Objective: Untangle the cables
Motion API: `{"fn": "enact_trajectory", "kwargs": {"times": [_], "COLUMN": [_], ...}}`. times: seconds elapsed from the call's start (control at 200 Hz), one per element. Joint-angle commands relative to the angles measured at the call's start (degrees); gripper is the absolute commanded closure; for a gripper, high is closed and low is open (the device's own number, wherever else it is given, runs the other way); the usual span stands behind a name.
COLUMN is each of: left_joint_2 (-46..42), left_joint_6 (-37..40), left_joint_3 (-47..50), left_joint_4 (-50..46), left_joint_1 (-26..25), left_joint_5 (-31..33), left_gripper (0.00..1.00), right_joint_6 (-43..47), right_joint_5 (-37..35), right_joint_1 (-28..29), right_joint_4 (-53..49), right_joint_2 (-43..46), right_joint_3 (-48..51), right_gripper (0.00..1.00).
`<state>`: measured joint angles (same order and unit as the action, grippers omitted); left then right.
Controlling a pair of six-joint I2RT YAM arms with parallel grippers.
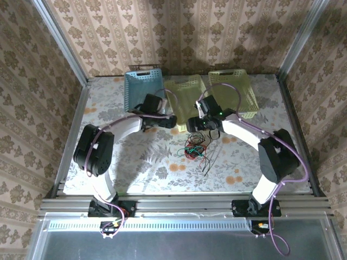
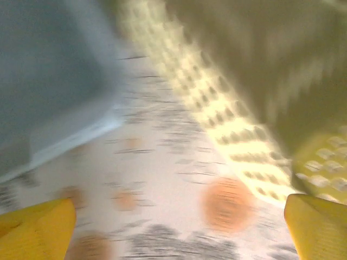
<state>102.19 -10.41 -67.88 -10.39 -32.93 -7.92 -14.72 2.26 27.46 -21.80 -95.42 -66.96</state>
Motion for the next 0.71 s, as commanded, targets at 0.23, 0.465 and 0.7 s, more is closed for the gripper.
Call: {"fn": "enact_trajectory", "kwargs": {"times": [0.23,0.465,0.7], "left_joint_2": [-1.86,-1.68,1.96], "left_joint_6": [6.36,6.27,1.53], "left_joint_3": [5.18,5.67,2.77], "left_joint_4": [2.79,2.44,3.6], "left_joint_1": [-9.55,-10.71,-9.11], "left_joint_5": [-7.57,-2.48,9.88], "left_gripper": [0.0,0.0,0.0], "right_joint_6": [2.58,1.93,-0.66], "right_joint_5": [2.36,3.36,0.65], "right_joint_1": [-0.15,-0.13,-2.19], "right_joint_4": [-8.01,-10.39,-6.62], "right_joint_2": [6.37,7.1,9.38], "right_joint_3": [6.76,8.85,10.04], "right_gripper": [0.24,0.33,0.31]}}
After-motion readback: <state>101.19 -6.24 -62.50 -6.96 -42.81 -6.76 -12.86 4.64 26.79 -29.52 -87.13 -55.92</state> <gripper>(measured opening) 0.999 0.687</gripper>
